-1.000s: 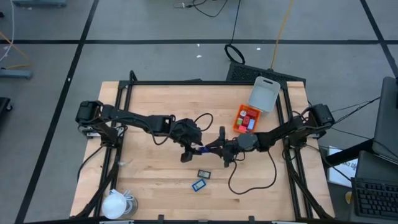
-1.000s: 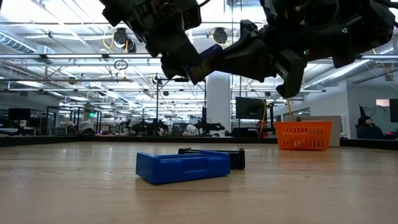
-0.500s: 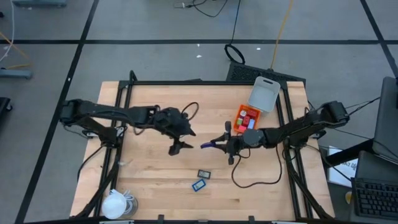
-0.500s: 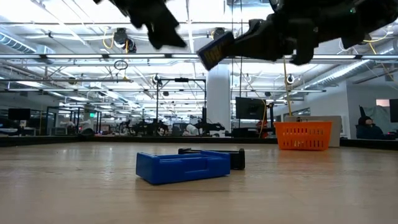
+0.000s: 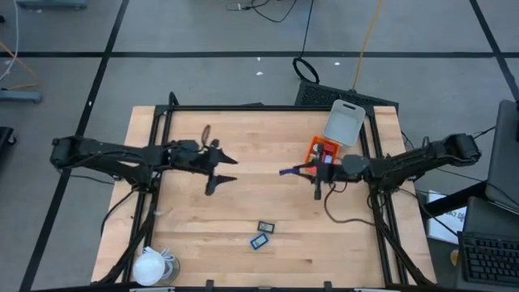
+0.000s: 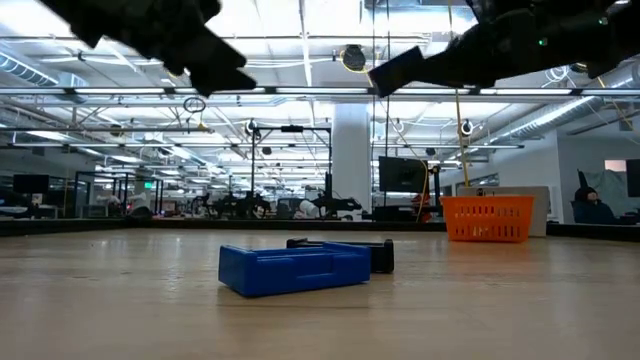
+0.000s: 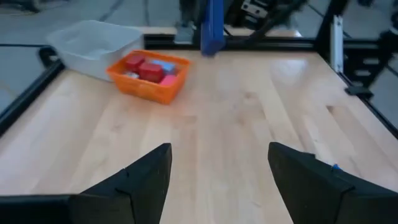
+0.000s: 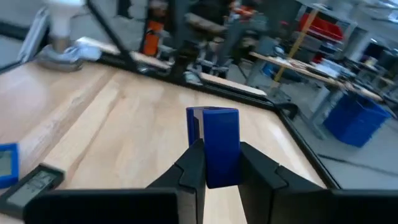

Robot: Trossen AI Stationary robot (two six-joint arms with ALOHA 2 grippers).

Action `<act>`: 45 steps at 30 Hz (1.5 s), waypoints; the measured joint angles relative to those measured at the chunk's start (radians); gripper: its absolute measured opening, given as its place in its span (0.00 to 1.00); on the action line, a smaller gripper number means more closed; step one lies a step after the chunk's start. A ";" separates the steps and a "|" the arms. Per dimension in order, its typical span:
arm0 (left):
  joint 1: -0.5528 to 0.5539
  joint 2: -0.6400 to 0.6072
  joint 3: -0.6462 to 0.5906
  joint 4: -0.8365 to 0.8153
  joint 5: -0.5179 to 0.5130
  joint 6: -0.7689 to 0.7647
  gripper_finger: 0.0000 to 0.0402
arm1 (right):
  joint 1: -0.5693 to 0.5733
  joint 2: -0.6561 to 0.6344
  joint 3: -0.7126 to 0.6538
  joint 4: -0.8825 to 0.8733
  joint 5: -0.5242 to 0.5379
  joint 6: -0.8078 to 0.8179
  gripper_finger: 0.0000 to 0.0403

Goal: Pick & Place Office items
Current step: Put the left blue digital clock into the gray bin

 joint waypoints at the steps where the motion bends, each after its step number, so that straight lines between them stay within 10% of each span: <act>1: 0.007 -0.031 -0.034 0.018 -0.007 -0.016 0.68 | -0.012 -0.022 -0.008 0.000 0.001 0.020 0.14; 15: 0.018 -0.571 -0.300 0.007 -0.044 -0.059 0.68 | -0.252 -0.299 -0.143 -0.025 0.141 0.213 0.14; 26: 0.022 -0.658 -0.341 -0.025 -0.117 -0.002 0.68 | -0.462 -0.415 -0.176 -0.298 0.474 0.220 0.14; 45: 0.021 -0.658 -0.341 -0.023 -0.118 0.019 0.67 | -0.666 -0.417 -0.176 -0.637 0.261 0.423 0.14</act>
